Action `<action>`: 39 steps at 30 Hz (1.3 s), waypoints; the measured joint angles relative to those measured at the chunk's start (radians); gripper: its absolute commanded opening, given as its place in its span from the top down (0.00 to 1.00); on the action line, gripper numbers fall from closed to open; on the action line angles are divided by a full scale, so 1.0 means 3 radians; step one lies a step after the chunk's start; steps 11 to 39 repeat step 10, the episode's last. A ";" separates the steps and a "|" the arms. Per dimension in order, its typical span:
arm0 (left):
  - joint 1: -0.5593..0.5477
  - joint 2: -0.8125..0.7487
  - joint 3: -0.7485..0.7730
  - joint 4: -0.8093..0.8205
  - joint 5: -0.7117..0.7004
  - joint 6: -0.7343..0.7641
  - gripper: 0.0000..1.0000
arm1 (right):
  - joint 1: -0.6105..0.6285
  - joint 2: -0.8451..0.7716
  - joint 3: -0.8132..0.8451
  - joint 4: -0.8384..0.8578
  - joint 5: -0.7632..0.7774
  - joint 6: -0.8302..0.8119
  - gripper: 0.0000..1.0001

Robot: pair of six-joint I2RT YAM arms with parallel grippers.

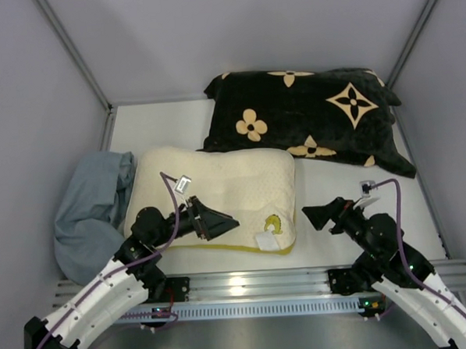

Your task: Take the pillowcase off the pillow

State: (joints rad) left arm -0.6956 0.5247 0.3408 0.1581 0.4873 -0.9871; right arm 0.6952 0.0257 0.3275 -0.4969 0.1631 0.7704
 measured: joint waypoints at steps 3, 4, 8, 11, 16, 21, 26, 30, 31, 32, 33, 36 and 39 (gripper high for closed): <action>0.0000 -0.0226 -0.0308 0.0652 0.0184 -0.0289 0.01 | 0.0000 -0.0055 -0.0149 -0.0037 -0.0097 0.0098 0.01; 0.0000 -0.0308 -0.0412 0.0882 0.0239 -0.0401 0.01 | 0.0000 -0.0055 -0.0178 -0.0056 -0.0127 0.0122 0.00; 0.0000 -0.0542 -0.0839 0.1795 0.0346 -0.0814 0.01 | 0.0000 -0.0056 -0.0202 -0.0066 -0.0270 0.0140 0.01; 0.0000 -0.0594 -0.0968 0.2167 0.0361 -0.1022 0.01 | 0.0000 -0.0057 -0.0203 -0.0058 -0.0340 0.0137 0.00; 0.0000 -0.0594 -0.0968 0.2167 0.0361 -0.1022 0.01 | 0.0000 -0.0057 -0.0203 -0.0058 -0.0340 0.0137 0.00; 0.0000 -0.0594 -0.0968 0.2167 0.0361 -0.1022 0.01 | 0.0000 -0.0057 -0.0203 -0.0058 -0.0340 0.0137 0.00; 0.0000 -0.0594 -0.0968 0.2167 0.0361 -0.1022 0.01 | 0.0000 -0.0057 -0.0203 -0.0058 -0.0340 0.0137 0.00; 0.0000 -0.0594 -0.0968 0.2167 0.0361 -0.1022 0.01 | 0.0000 -0.0057 -0.0203 -0.0058 -0.0340 0.0137 0.00; 0.0000 -0.0594 -0.0968 0.2167 0.0361 -0.1022 0.01 | 0.0000 -0.0057 -0.0203 -0.0058 -0.0340 0.0137 0.00; 0.0000 -0.0594 -0.0968 0.2167 0.0361 -0.1022 0.01 | 0.0000 -0.0057 -0.0203 -0.0058 -0.0340 0.0137 0.00; 0.0000 -0.0594 -0.0968 0.2167 0.0361 -0.1022 0.01 | 0.0000 -0.0057 -0.0203 -0.0058 -0.0340 0.0137 0.00; 0.0000 -0.0594 -0.0968 0.2167 0.0361 -0.1022 0.01 | 0.0000 -0.0057 -0.0203 -0.0058 -0.0340 0.0137 0.00; 0.0000 -0.0594 -0.0968 0.2167 0.0361 -0.1022 0.01 | 0.0000 -0.0057 -0.0203 -0.0058 -0.0340 0.0137 0.00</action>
